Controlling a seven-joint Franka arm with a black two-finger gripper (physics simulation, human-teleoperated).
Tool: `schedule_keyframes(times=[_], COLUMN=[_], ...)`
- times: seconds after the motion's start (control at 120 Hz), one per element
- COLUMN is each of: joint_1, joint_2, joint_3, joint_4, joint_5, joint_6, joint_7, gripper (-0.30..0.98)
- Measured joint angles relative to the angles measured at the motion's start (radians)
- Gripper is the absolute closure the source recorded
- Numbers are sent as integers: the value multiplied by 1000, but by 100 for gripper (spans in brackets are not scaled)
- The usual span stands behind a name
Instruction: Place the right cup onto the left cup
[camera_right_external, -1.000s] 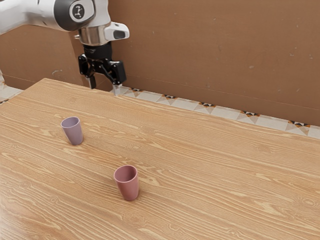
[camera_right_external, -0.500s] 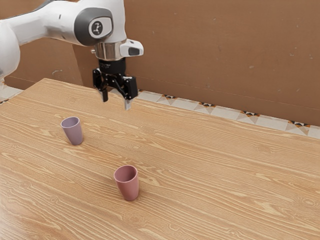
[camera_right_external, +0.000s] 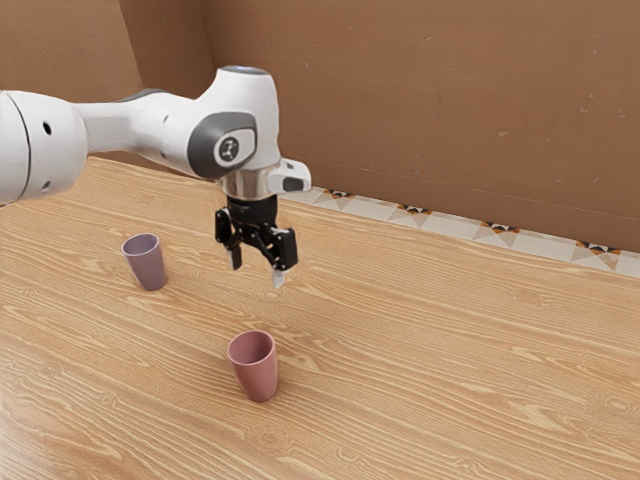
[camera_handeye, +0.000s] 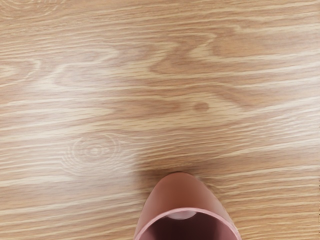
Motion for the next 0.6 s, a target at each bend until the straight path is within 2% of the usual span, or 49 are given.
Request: schedule_keyframes(times=[0.292, 0.6], joint_1=[2, -5], joint_2=[-65, -95], joint_3=[-40, -103], joint_4=[-168, -252], joint_5=[-18, -32], joint_6=[149, 201], joint_7=[-7, -65], gripper=[0, 0])
